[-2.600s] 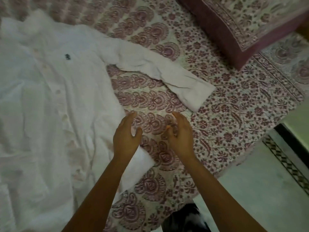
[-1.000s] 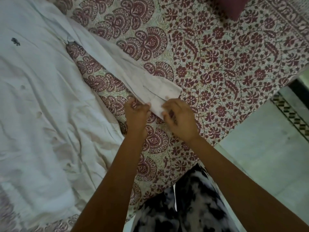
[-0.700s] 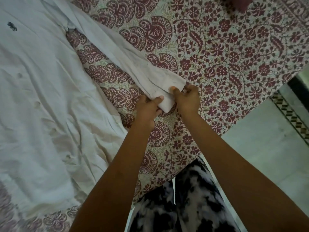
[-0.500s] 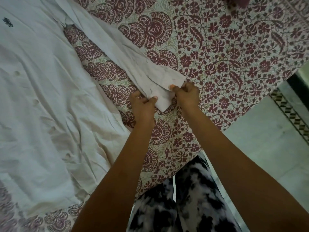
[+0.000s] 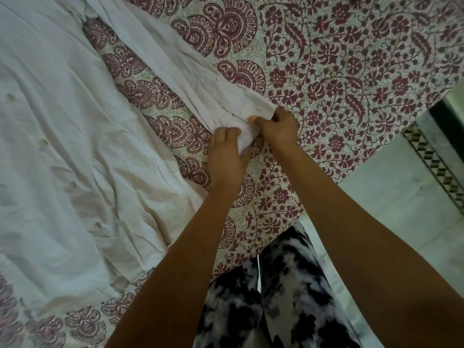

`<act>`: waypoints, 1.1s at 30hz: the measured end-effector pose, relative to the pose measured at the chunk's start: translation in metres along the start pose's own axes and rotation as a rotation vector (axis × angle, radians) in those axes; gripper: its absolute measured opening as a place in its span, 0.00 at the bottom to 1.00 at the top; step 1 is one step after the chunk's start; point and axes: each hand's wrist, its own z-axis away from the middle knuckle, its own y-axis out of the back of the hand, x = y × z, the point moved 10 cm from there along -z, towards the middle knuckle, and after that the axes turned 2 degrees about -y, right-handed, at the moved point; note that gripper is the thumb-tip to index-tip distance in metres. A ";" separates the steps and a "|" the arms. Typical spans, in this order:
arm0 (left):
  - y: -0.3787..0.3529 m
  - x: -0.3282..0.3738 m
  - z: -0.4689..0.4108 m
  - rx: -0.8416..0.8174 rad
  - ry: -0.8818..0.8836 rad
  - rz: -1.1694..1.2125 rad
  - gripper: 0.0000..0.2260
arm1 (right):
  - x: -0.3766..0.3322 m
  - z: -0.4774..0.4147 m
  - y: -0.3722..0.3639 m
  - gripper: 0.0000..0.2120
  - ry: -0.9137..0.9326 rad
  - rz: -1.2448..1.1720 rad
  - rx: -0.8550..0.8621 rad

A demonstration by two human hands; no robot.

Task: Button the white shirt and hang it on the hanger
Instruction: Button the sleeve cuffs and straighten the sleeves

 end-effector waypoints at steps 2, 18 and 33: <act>0.009 -0.003 -0.003 0.045 0.023 0.074 0.09 | -0.001 0.002 0.002 0.17 0.025 -0.042 -0.045; 0.025 -0.033 0.009 0.044 0.491 0.954 0.06 | -0.006 0.028 -0.017 0.21 0.206 -0.112 -0.180; 0.045 -0.027 0.000 0.183 0.349 0.621 0.08 | -0.028 0.043 -0.019 0.19 0.415 0.091 -0.154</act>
